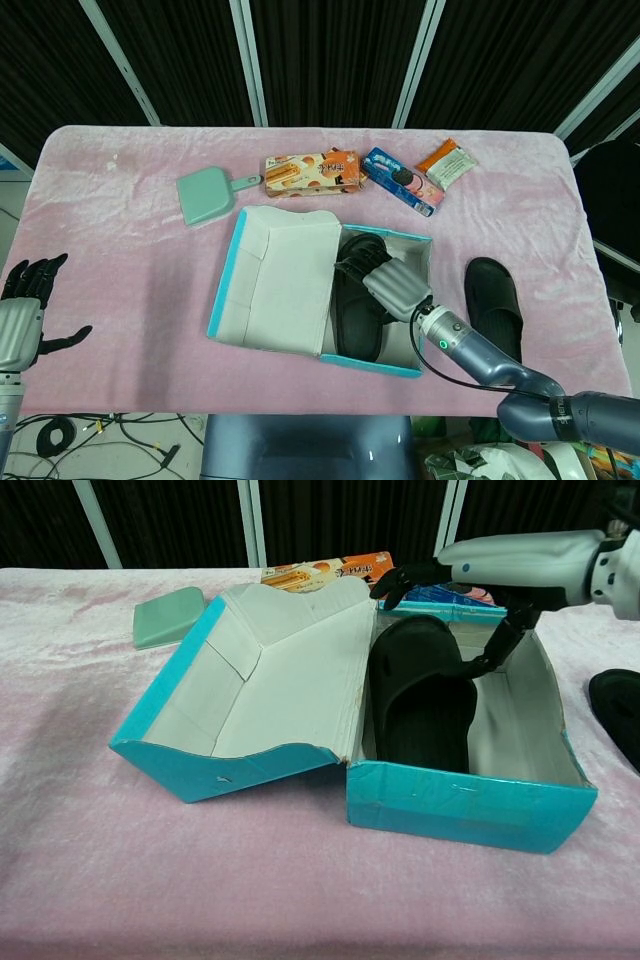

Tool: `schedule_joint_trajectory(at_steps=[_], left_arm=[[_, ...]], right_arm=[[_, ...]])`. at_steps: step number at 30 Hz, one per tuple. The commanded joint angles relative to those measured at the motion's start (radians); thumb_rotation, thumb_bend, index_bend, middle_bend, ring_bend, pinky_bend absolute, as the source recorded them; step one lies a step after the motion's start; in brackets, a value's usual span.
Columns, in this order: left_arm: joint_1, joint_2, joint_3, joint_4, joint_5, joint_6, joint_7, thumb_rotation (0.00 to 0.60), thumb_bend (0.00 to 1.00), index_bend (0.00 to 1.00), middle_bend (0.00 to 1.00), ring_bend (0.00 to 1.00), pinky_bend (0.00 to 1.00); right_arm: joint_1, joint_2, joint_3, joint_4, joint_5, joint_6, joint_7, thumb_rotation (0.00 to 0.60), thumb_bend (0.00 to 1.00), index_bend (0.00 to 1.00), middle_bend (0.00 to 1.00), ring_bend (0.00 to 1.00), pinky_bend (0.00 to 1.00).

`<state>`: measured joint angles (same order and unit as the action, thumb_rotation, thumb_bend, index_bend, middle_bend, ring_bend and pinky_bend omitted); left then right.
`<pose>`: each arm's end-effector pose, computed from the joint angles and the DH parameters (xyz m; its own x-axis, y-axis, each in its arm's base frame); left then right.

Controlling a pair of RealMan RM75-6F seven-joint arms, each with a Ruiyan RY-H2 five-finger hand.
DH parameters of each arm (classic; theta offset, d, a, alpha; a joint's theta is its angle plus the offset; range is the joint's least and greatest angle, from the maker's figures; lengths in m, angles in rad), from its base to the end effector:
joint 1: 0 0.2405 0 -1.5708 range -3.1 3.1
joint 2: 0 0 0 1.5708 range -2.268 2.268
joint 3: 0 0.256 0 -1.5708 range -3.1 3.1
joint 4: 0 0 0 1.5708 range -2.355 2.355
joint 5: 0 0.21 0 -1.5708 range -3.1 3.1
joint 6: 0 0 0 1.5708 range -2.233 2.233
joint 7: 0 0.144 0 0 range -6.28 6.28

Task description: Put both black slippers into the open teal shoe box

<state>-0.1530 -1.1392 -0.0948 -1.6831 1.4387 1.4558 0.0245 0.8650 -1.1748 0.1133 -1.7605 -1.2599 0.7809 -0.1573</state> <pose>-0.2870 0.2089 0.1515 0.3229 -0.0266 0.9460 0.9459 -0.0244 -0.3236 -0.1113 -0.3329 0.0519 0.5536 -0.3300 0.7646 -0.7513 -0.5941 0.2875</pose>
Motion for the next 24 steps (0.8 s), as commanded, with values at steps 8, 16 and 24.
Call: schedule_joint_trajectory(at_steps=[8, 16, 24], left_arm=[[-0.005, -0.002, 0.0, -0.005, 0.005, -0.004, 0.006, 0.6, 0.0, 0.0, 0.11, 0.06, 0.0], [0.001, 0.004, 0.002, -0.016, 0.003, 0.005, 0.016, 0.6, 0.0, 0.0, 0.11, 0.06, 0.0], [0.005, 0.004, 0.002, -0.016, -0.002, 0.007, 0.015, 0.6, 0.0, 0.0, 0.11, 0.06, 0.0]], right_arm=[[-0.029, 0.014, -0.07, 0.013, 0.056, -0.044, -0.063, 0.6, 0.24, 0.11, 0.15, 0.0, 0.03], [-0.001, -0.05, -0.065, 0.075, 0.071, -0.086, -0.075, 0.6, 0.24, 0.11, 0.15, 0.0, 0.03], [0.014, -0.049, -0.048, 0.041, 0.029, -0.081, -0.068, 0.6, 0.24, 0.11, 0.16, 0.0, 0.03]])
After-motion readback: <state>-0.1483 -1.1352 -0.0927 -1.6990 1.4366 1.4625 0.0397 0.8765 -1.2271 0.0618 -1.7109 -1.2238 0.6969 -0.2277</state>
